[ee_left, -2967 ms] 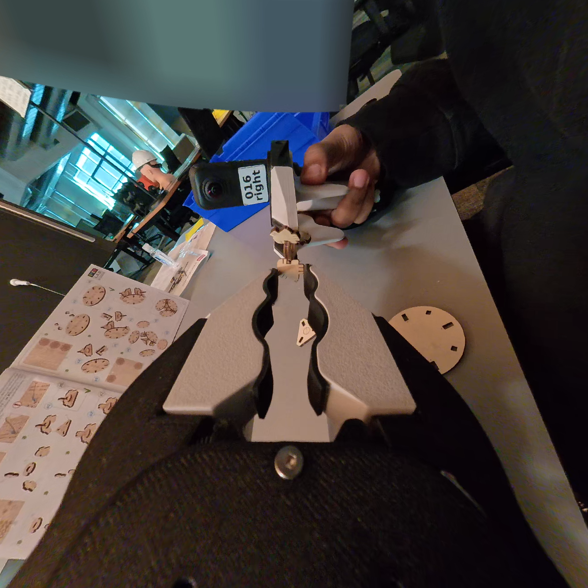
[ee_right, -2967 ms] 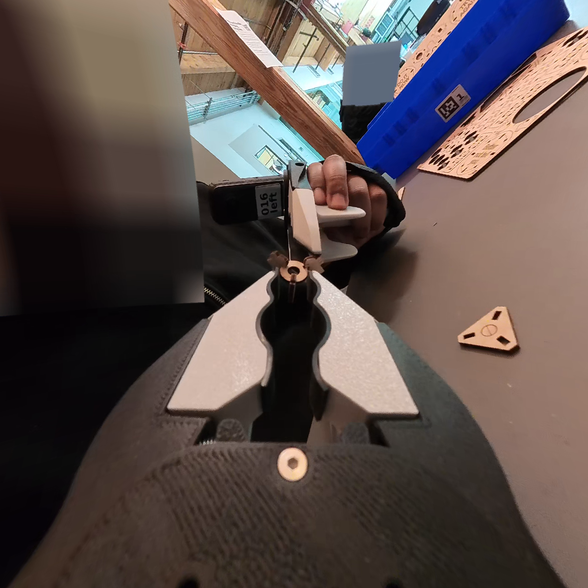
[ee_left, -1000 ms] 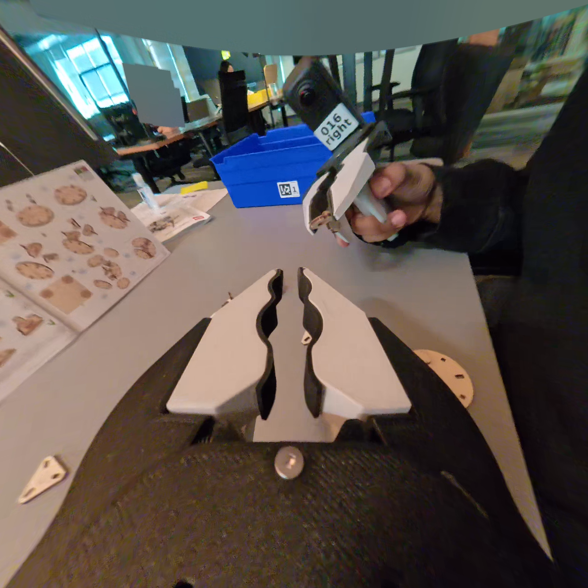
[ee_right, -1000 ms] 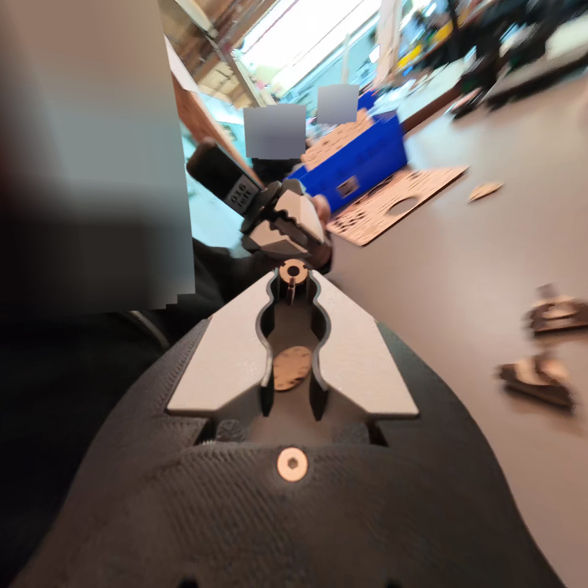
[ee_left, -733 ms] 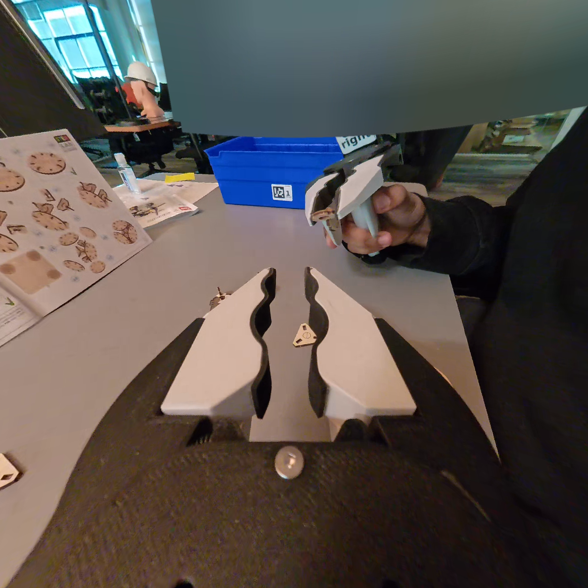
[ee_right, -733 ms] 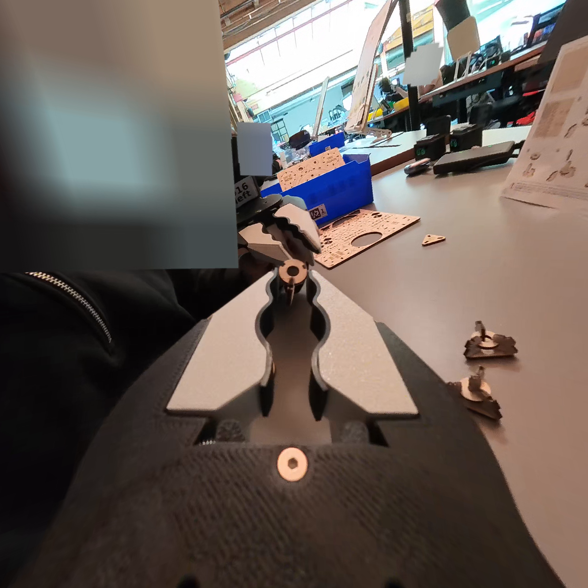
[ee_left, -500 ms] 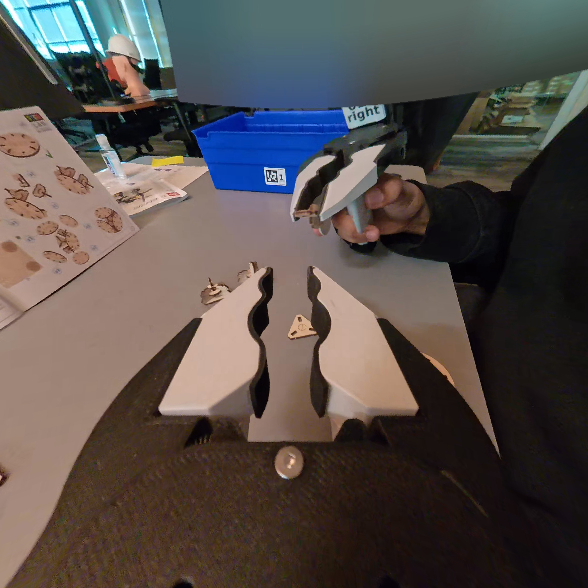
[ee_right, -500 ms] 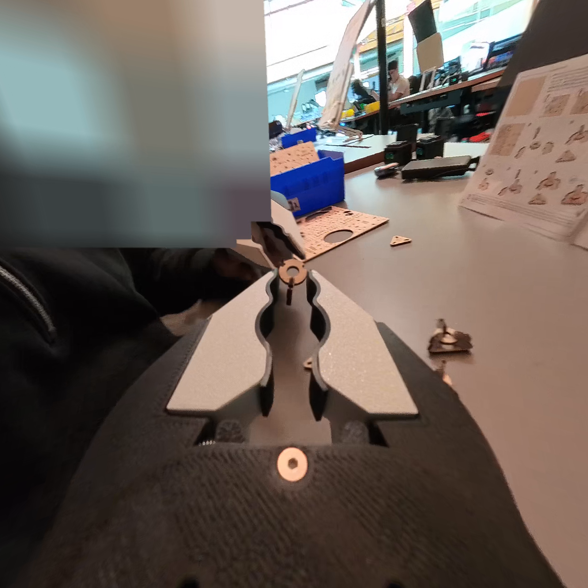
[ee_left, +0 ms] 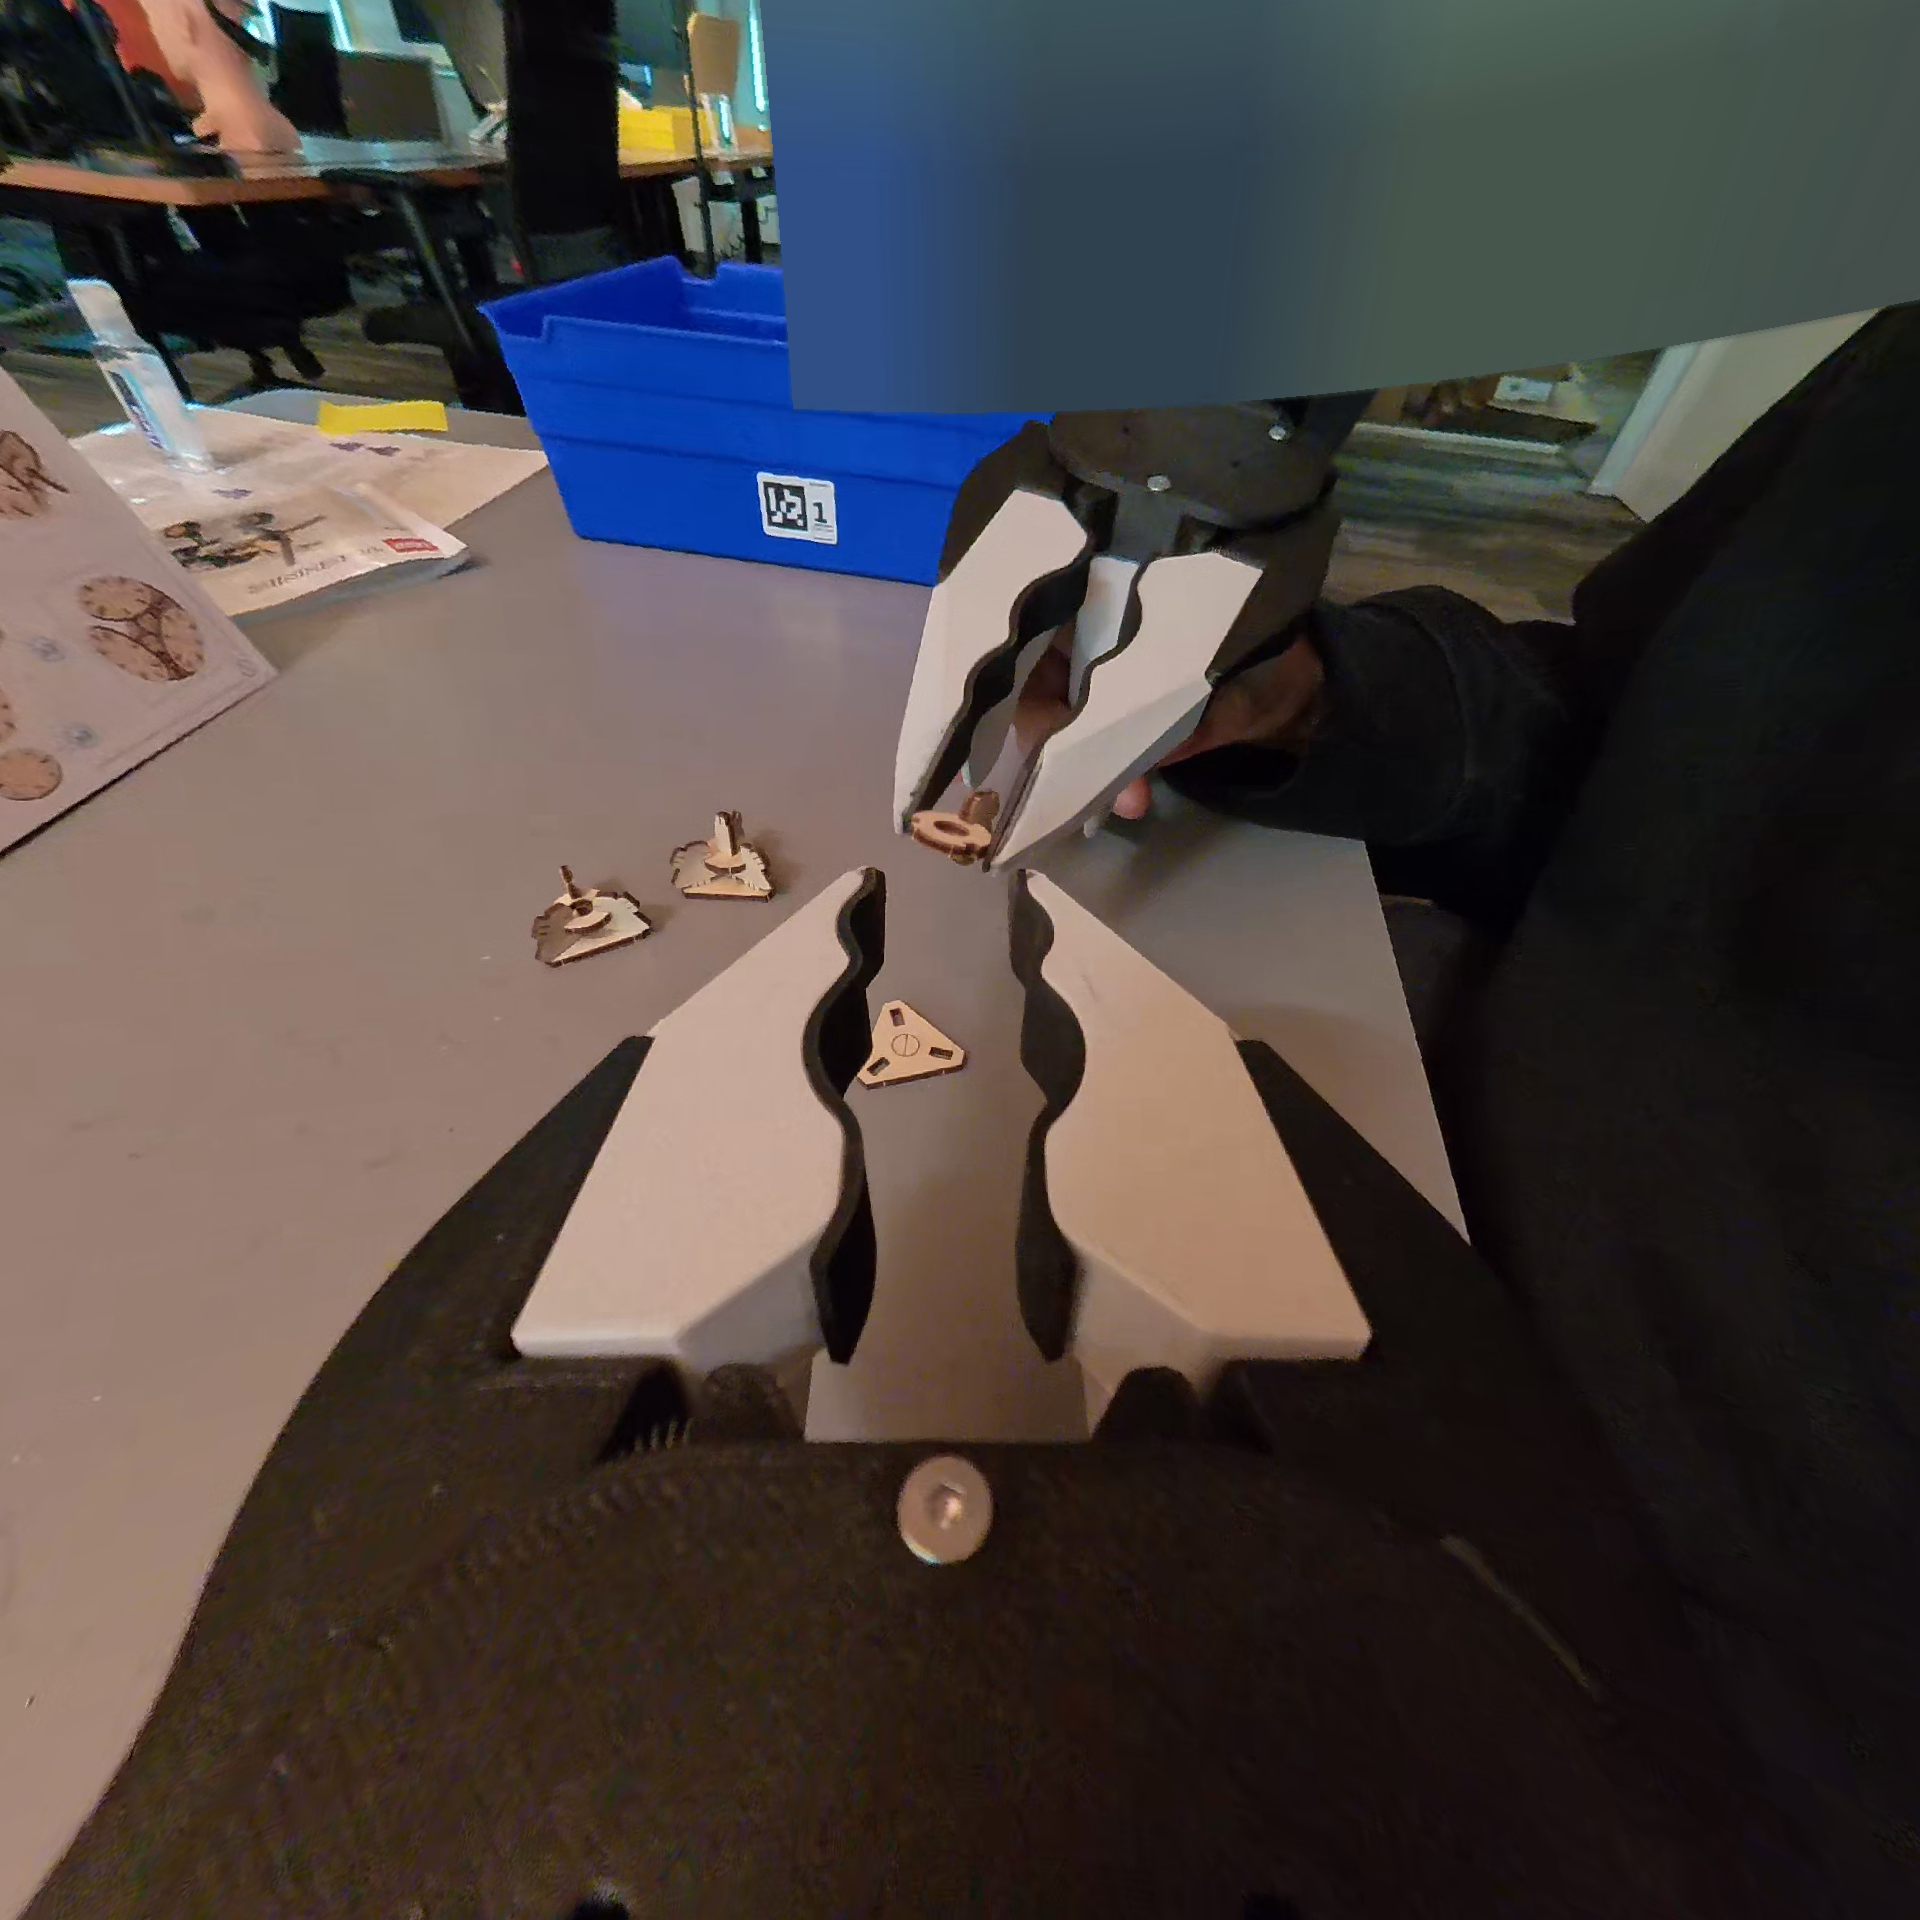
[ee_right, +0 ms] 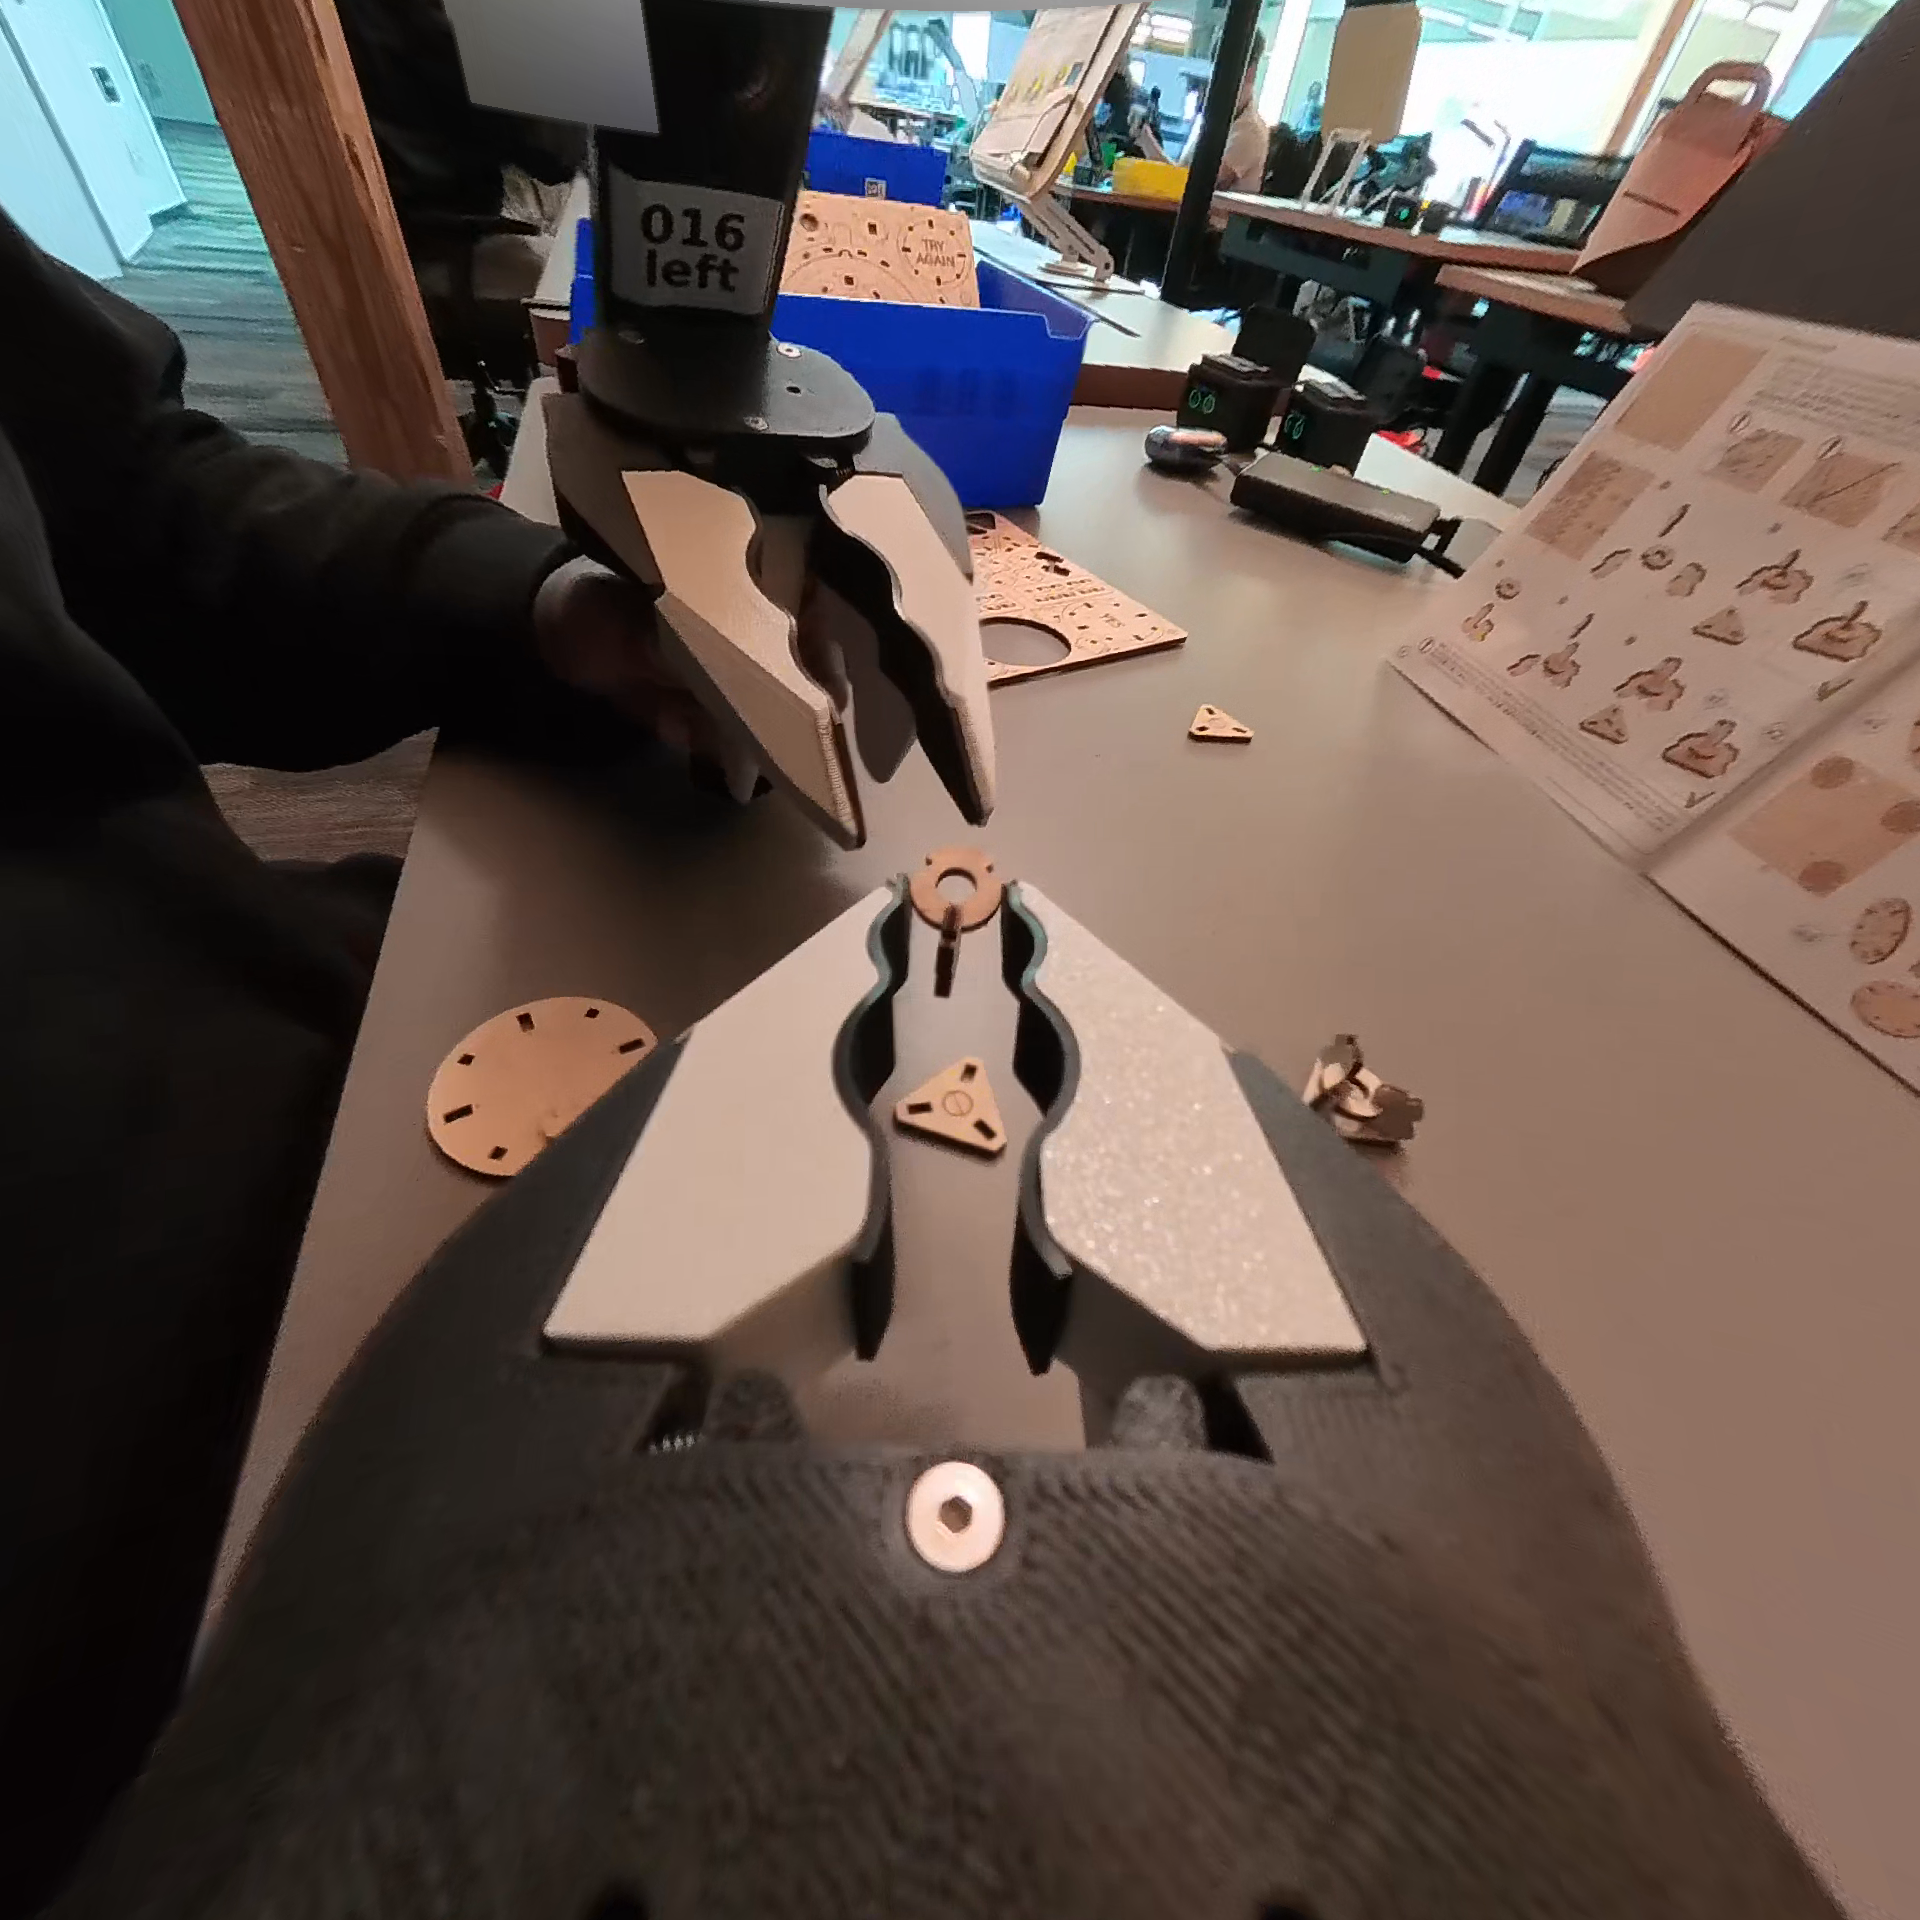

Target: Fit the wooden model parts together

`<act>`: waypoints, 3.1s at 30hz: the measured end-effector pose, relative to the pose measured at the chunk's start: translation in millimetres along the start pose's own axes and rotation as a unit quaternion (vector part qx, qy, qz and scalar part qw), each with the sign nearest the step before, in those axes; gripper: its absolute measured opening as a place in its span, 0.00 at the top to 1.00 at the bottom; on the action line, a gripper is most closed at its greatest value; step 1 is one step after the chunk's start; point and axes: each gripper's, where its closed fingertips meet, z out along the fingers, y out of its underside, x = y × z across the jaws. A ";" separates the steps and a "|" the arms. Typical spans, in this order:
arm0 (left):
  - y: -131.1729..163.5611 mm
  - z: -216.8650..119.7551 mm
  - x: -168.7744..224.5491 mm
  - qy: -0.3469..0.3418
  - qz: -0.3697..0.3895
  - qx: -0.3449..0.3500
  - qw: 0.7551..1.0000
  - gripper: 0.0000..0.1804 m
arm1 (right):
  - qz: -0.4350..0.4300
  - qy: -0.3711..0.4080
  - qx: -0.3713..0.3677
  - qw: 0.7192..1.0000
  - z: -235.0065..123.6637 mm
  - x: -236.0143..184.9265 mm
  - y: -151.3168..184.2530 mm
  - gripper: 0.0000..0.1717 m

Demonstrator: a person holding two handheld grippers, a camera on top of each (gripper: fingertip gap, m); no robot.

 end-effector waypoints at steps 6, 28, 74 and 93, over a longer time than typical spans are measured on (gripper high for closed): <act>-0.4 -0.3 0.5 0.006 -0.006 0.002 1.000 0.87 | -0.001 -0.005 -0.009 1.000 2.1 -3.0 2.4 0.91; -8.3 -10.9 -22.0 -0.044 -0.030 0.032 0.998 0.88 | 0.087 -0.022 -0.198 0.976 21.5 -11.0 51.4 0.80; -14.4 -24.8 -33.9 -0.055 -0.060 0.063 0.995 0.87 | 0.355 0.467 -0.095 0.804 -105.4 488.6 102.3 1.00; -34.4 -29.1 -18.2 -0.014 -0.089 0.127 0.988 0.83 | 0.386 -0.053 0.167 0.906 9.4 56.0 -62.3 1.00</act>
